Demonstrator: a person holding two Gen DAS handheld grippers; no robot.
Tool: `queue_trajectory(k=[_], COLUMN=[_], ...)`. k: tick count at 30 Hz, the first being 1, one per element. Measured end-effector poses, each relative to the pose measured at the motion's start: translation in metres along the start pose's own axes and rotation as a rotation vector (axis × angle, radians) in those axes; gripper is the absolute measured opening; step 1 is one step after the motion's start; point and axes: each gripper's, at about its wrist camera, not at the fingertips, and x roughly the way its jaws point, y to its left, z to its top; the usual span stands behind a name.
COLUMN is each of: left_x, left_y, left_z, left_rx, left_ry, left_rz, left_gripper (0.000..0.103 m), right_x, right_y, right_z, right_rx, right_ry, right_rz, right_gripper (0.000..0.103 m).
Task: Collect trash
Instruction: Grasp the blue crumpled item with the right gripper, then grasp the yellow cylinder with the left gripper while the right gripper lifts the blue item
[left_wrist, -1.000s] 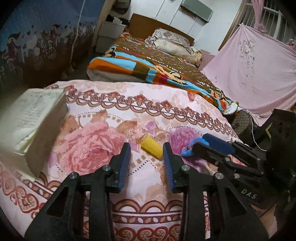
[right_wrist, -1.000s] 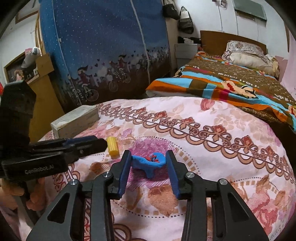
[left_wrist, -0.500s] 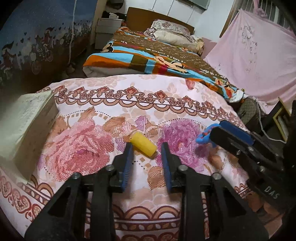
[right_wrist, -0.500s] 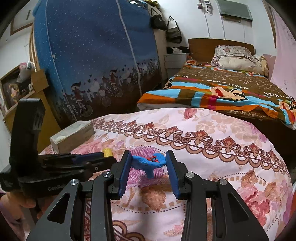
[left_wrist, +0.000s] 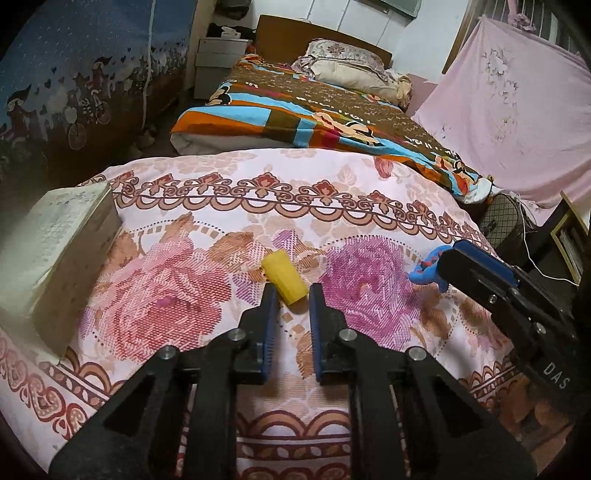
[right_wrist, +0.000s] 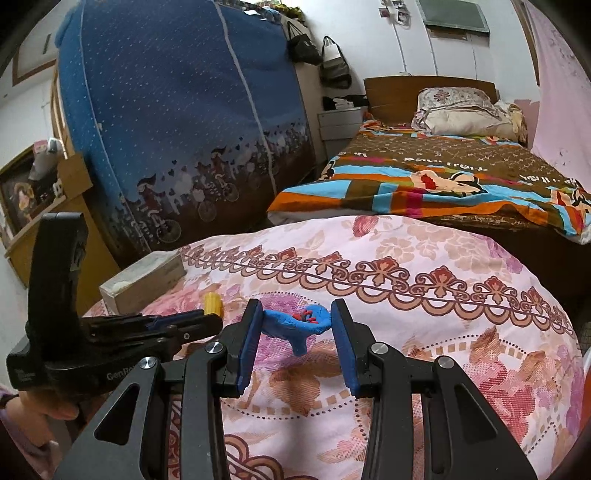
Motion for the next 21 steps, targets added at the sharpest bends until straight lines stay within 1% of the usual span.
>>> queue_trajectory(k=[6,12,15,21], left_x=[-0.004,-0.017,-0.025,-0.044], left_y=[-0.001,-0.009,-0.016,-0.028], left_z=[-0.001,-0.003,-0.004,-0.005], left_rx=[0.007,0.037,0.056,0.1], left_ry=[-0.019,-0.084,-0.129,-0.225], left_rz=[-0.009,-0.007,-0.005,-0.012], left_gripper=[0.0,0.0,0.0,0.0], right_x=[-0.002,-0.007,-0.012,-0.032], right_y=[0.0,-0.001,-0.002,-0.003], right_z=[0.0,-0.001,-0.001,-0.002], right_rx=[0.002,0.004,0.005,0.009], right_ry=[-0.007,-0.029,-0.058,-0.149], right_rz=[-0.002,-0.008,-0.014,-0.031], right_gripper=[0.036,0.036,0.036,0.036])
